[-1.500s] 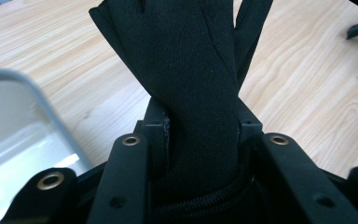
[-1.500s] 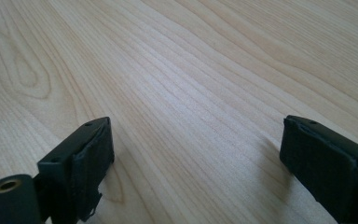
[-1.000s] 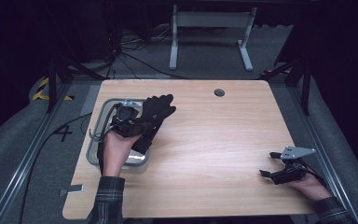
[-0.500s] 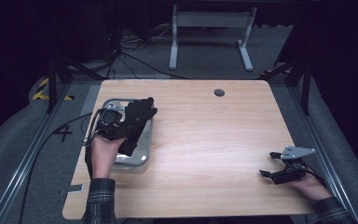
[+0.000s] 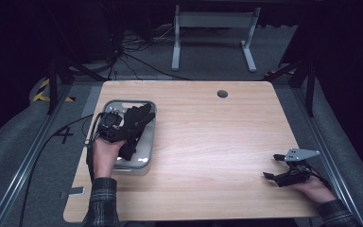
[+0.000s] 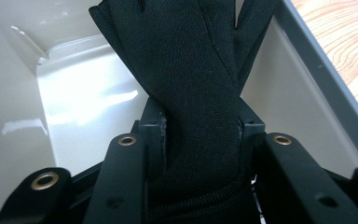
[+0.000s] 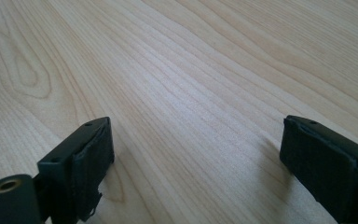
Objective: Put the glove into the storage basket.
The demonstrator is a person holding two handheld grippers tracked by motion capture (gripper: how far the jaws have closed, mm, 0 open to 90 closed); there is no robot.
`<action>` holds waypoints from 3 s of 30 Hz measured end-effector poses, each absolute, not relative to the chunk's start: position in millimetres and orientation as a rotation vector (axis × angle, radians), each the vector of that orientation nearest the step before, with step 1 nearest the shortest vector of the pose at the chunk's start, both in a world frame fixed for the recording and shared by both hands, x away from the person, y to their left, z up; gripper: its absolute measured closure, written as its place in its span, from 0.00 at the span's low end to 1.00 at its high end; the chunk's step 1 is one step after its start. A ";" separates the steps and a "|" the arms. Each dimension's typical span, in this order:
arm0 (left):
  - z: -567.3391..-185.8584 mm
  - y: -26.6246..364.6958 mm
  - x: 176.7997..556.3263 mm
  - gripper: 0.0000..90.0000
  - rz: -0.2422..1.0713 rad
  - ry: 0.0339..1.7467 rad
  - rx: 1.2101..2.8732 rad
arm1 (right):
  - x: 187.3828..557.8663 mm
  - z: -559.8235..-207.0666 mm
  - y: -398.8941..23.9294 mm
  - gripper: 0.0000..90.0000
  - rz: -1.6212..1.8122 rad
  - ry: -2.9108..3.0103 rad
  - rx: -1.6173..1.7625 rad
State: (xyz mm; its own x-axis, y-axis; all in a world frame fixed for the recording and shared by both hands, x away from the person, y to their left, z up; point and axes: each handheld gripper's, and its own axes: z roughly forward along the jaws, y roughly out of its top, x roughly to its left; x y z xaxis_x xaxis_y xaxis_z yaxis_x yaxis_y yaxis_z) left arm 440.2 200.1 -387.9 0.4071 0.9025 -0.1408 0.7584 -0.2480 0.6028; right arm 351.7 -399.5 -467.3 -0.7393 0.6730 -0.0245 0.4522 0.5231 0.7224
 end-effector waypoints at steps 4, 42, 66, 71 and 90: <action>-393.2 201.7 442.4 0.70 0.305 1.421 2.076 | 351.7 -467.3 -399.5 0.11 1.040 2.465 0.939; -348.1 127.5 422.5 0.19 0.315 1.136 2.024 | 351.5 -467.4 -399.6 0.11 1.042 2.467 0.935; -379.7 23.6 393.1 0.18 0.198 0.887 2.128 | 351.1 -467.3 -399.6 0.11 1.042 2.471 0.927; -393.7 11.1 386.3 0.17 0.203 0.869 2.128 | 351.1 -467.3 -399.7 0.11 1.042 2.472 0.927; -452.5 -29.1 368.2 0.08 0.224 0.852 2.260 | 351.0 -467.3 -399.6 0.11 1.042 2.472 0.926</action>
